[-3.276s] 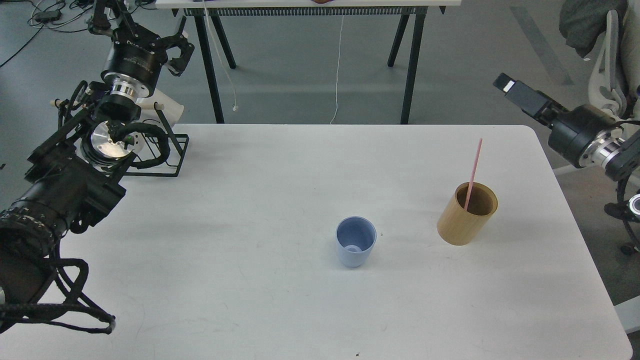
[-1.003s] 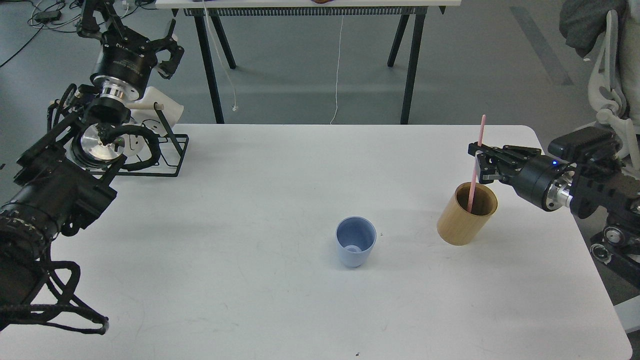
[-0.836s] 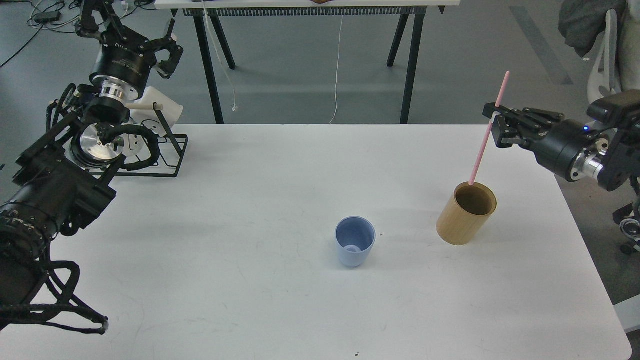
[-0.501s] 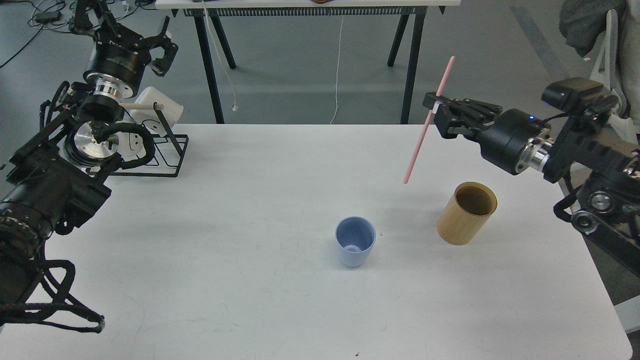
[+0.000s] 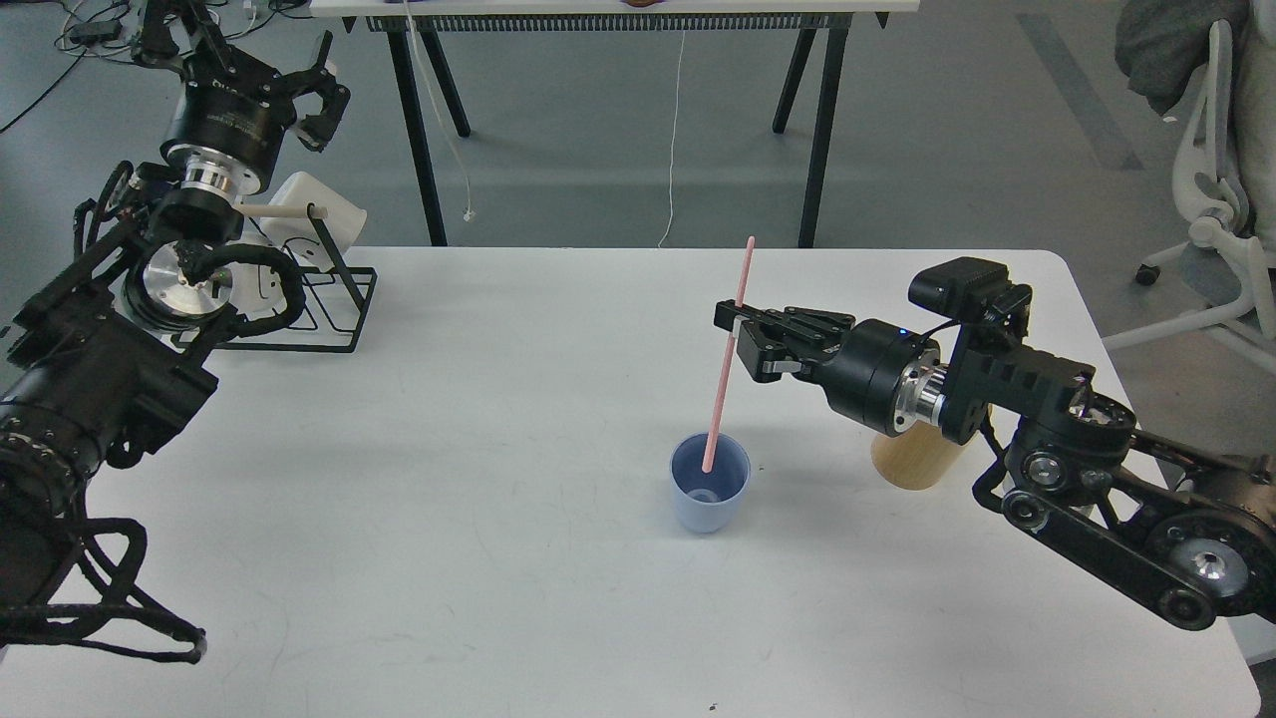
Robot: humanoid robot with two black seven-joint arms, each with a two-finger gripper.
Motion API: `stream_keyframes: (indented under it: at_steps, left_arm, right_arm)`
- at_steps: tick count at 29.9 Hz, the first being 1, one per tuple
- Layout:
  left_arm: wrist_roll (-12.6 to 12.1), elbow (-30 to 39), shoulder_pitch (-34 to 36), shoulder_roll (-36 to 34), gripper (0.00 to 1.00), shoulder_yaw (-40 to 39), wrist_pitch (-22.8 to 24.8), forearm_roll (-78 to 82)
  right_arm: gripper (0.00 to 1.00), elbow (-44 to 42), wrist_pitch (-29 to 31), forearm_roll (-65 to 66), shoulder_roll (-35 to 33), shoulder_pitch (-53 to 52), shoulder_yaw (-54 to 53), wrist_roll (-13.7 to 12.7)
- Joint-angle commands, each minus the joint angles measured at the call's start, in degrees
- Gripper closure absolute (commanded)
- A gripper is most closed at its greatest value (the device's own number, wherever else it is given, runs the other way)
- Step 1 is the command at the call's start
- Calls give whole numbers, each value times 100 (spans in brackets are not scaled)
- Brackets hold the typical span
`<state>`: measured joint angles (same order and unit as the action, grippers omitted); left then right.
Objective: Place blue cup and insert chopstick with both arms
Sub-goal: 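Carry the pink stick over the blue cup and lower it in, then open the right gripper to release the pink stick into the blue cup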
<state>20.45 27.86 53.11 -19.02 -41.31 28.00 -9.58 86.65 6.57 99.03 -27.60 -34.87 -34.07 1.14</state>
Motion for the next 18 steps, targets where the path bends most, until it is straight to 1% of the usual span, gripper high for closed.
stream_keyframes:
  at_steps: [1,8,12,18]
  left_arm:
    - [3,0,-3,-40,1,0,0,0]
    - [12,0,-3,-84,1,0,0,0]
    - [12,0,-3,-93,1,0,0,0]
    - [21,0,-3,-102,1,0,0,0]
  right_arm:
    - [99,-209,-7,11,158,7,120,9]
    - [97,-351,-16,257,281,42,270,18]
    - [89,-342,-16,257,281,59,279,-8]
    - [84,-333,-24,248,255,121,270,-26]
